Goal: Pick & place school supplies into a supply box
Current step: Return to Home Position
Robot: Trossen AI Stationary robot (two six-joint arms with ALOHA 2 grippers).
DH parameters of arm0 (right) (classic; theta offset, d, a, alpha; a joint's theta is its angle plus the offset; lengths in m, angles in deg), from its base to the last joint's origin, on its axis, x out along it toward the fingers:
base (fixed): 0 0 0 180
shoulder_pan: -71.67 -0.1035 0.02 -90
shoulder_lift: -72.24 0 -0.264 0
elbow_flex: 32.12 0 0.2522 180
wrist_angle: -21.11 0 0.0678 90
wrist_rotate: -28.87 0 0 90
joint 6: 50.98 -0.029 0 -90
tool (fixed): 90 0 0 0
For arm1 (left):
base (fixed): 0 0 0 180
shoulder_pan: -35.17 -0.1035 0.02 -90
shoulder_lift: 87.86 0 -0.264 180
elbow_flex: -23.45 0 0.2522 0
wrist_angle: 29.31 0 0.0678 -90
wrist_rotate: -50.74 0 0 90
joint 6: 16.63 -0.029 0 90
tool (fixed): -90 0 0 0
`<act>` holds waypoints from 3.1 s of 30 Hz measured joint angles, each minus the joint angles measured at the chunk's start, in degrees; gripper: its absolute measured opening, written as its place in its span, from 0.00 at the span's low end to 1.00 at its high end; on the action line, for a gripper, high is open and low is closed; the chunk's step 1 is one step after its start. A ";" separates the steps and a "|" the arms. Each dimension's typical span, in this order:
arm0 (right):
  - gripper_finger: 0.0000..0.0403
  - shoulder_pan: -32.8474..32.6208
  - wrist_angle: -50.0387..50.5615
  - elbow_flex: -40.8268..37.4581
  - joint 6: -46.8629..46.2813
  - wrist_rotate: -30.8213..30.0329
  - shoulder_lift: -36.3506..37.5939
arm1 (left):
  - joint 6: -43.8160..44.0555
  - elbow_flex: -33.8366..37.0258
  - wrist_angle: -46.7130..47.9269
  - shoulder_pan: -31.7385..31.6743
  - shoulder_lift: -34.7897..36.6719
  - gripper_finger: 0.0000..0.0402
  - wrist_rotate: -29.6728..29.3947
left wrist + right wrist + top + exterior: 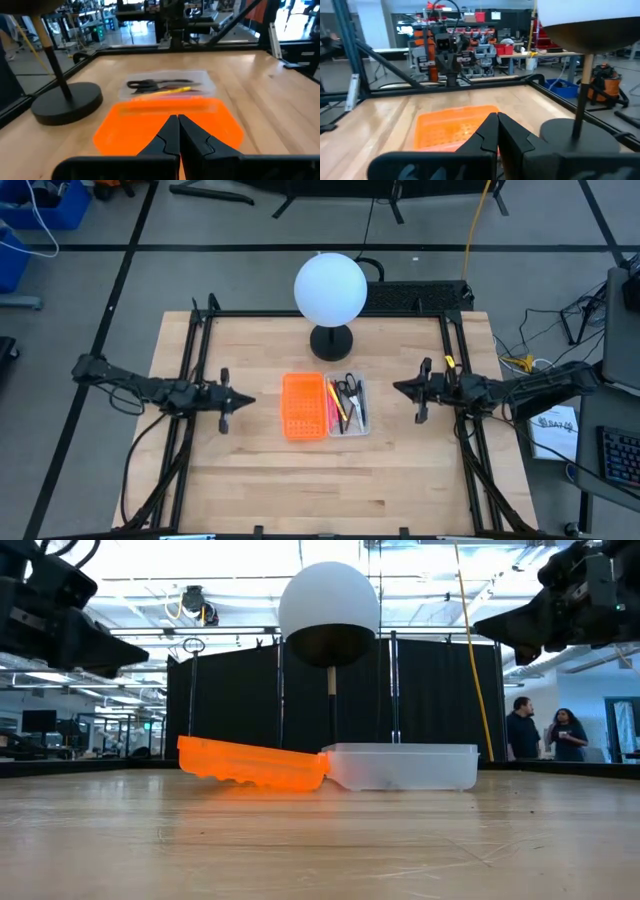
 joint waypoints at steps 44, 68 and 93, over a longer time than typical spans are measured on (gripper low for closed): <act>0.00 0.74 12.75 0.00 -0.13 15.47 12.51 | -5.09 0.17 -10.72 2.01 -0.84 0.01 3.90; 0.00 -1.82 18.25 -0.01 1.20 15.42 22.54 | -2.61 0.13 -7.66 2.27 -0.86 0.02 1.78; 0.00 -1.82 19.56 -0.01 1.19 15.31 22.38 | -3.93 0.13 -7.06 2.27 -0.84 0.08 2.32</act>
